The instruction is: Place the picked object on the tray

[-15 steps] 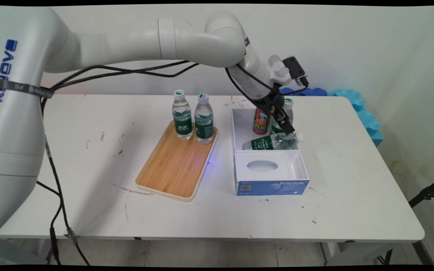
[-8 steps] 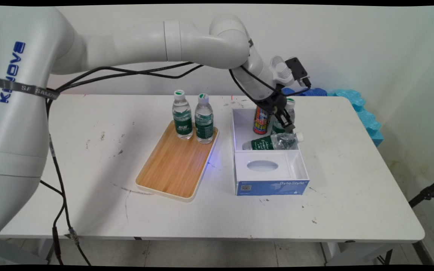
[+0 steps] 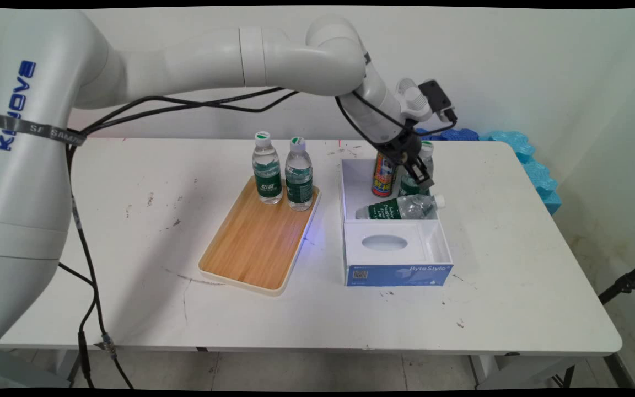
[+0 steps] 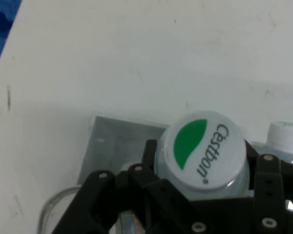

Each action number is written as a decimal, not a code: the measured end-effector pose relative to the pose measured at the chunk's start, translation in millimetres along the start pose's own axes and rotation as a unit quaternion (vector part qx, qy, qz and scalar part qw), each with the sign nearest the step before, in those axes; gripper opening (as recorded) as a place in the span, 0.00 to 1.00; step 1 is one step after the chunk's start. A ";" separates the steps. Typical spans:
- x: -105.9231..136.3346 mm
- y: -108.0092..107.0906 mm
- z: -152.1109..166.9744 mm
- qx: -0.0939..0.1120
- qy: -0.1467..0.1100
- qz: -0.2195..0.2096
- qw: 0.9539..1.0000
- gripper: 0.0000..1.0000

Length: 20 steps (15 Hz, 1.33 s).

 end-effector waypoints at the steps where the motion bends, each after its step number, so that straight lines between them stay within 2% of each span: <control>1: 2.9 -1.3 -4.1 0.000 0.003 -0.002 1.000 0.00; 6: 15.0 -8.3 -28.8 -0.002 0.020 0.000 1.000 0.00; 11: 16.9 -16.5 -67.9 -0.009 0.032 0.014 0.999 0.00; 16: -4.3 -24.0 -115.0 -0.020 0.036 0.031 0.999 0.00; 20: -38.3 -26.9 -157.8 -0.033 0.037 0.045 0.998 0.00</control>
